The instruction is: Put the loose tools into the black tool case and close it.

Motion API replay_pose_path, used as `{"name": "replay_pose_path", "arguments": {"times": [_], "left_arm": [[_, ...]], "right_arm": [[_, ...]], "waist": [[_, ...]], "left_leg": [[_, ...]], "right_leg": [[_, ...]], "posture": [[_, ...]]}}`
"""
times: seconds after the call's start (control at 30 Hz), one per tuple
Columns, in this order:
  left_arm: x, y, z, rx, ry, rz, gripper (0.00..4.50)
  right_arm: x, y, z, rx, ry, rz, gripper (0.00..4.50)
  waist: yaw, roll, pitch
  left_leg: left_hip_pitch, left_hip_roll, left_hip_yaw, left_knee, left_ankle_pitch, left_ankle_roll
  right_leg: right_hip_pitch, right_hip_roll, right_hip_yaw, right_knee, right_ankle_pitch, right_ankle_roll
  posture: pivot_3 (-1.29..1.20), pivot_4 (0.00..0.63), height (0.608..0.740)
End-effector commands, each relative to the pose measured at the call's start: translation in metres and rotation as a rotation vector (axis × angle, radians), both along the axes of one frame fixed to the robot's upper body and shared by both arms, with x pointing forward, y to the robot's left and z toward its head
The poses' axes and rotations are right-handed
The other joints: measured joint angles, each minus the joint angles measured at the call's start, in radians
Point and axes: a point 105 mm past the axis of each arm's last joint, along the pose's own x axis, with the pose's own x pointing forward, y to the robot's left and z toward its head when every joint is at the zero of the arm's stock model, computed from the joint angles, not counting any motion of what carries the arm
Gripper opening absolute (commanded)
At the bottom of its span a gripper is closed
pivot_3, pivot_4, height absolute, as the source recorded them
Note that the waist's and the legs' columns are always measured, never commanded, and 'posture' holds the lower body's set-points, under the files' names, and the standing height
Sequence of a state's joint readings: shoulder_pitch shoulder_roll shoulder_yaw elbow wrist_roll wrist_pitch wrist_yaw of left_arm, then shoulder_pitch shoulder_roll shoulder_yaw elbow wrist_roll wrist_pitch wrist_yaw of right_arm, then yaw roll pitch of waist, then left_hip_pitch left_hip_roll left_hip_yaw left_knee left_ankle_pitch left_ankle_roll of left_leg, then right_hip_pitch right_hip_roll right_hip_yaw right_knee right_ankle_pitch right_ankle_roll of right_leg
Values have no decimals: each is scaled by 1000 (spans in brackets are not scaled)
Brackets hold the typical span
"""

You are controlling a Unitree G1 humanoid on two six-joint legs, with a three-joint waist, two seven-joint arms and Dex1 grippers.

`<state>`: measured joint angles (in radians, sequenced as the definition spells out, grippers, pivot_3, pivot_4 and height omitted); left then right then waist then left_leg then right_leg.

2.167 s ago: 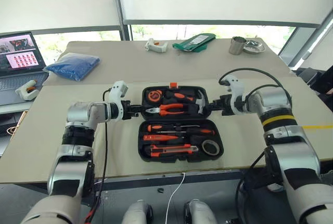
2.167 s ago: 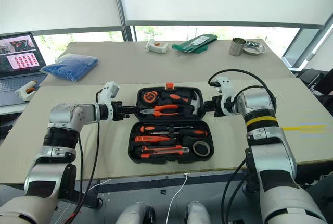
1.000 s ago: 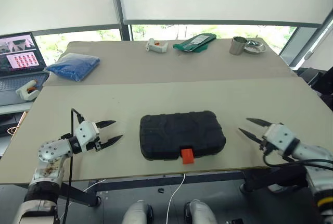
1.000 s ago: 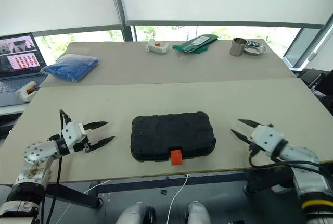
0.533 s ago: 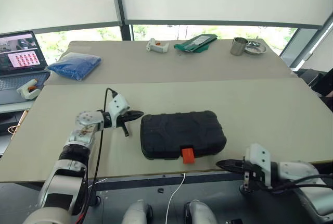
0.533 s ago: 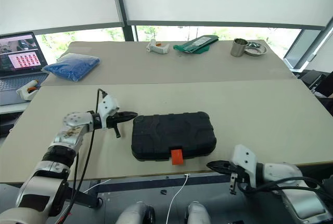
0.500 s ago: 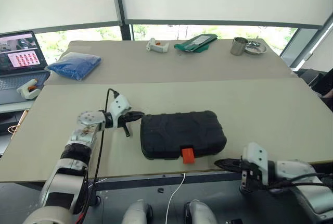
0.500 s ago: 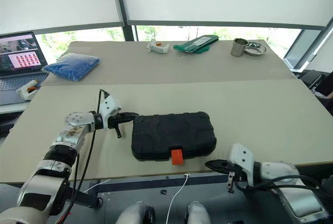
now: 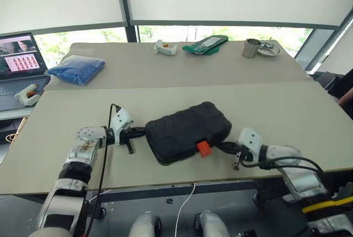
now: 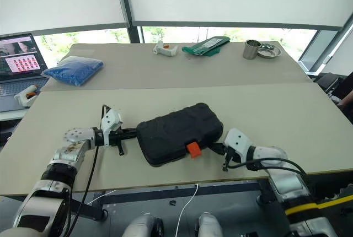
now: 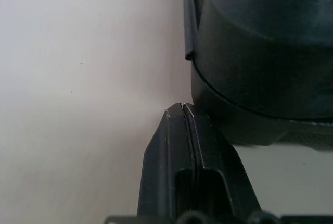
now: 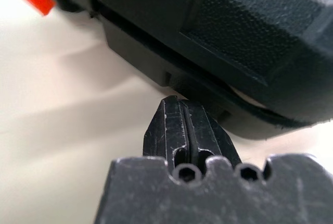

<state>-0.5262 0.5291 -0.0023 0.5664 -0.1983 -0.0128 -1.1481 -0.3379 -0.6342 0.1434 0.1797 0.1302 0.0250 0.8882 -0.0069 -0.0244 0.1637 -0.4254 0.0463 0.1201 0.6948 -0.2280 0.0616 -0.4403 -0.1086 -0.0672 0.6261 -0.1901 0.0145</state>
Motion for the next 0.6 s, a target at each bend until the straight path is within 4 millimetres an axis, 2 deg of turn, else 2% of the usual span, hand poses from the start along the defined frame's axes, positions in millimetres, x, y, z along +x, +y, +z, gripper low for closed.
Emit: {"name": "replay_pose_path", "arguments": {"times": [0.03,0.1,0.17,0.23,0.3,0.4,0.5,0.6], "left_arm": [[-2,7,24,-92,-50,59,68],[-4,20,27,-133,-32,100,68],[-11,31,37,-171,-32,86,68],[-15,29,55,-234,-36,39,68],[-21,13,70,-281,14,-45,68],[-29,-22,79,-252,41,-175,68],[-22,-55,85,-208,18,-228,68],[-10,-87,81,-144,-24,-239,68]], "right_arm": [[16,1,25,28,-120,-13,0],[15,-2,28,39,-127,-7,0],[4,-8,36,88,-129,22,0],[-10,-13,45,152,-115,45,0],[-20,-18,52,200,-82,36,0],[-29,-20,63,211,-91,34,0],[-34,-13,72,217,-108,47,0],[-39,-2,77,233,-120,65,0]], "waist": [[-3,0,0],[-1,0,0],[-2,0,0],[1,0,0],[7,0,0],[13,0,0],[21,0,0],[21,0,0]], "left_leg": [[0,0,0,0,0,0],[0,0,0,0,0,0],[0,0,0,0,0,0],[0,0,0,-1,0,0],[0,0,-1,-1,0,0],[0,-1,-1,0,-1,1],[1,-1,-1,0,0,0],[1,-2,-2,1,0,0]], "right_leg": [[0,0,0,0,1,-1],[0,0,0,0,1,-3],[0,0,0,0,1,-3],[0,0,0,0,1,-3],[1,0,-1,0,1,-2],[2,-2,-1,0,0,-1],[3,-2,0,-1,-2,4],[3,-1,0,-1,-1,3]], "posture": [[0,150,740],[0,150,740],[0,150,740],[0,150,740],[0,150,740],[0,150,740],[0,150,740],[0,150,740]]}}
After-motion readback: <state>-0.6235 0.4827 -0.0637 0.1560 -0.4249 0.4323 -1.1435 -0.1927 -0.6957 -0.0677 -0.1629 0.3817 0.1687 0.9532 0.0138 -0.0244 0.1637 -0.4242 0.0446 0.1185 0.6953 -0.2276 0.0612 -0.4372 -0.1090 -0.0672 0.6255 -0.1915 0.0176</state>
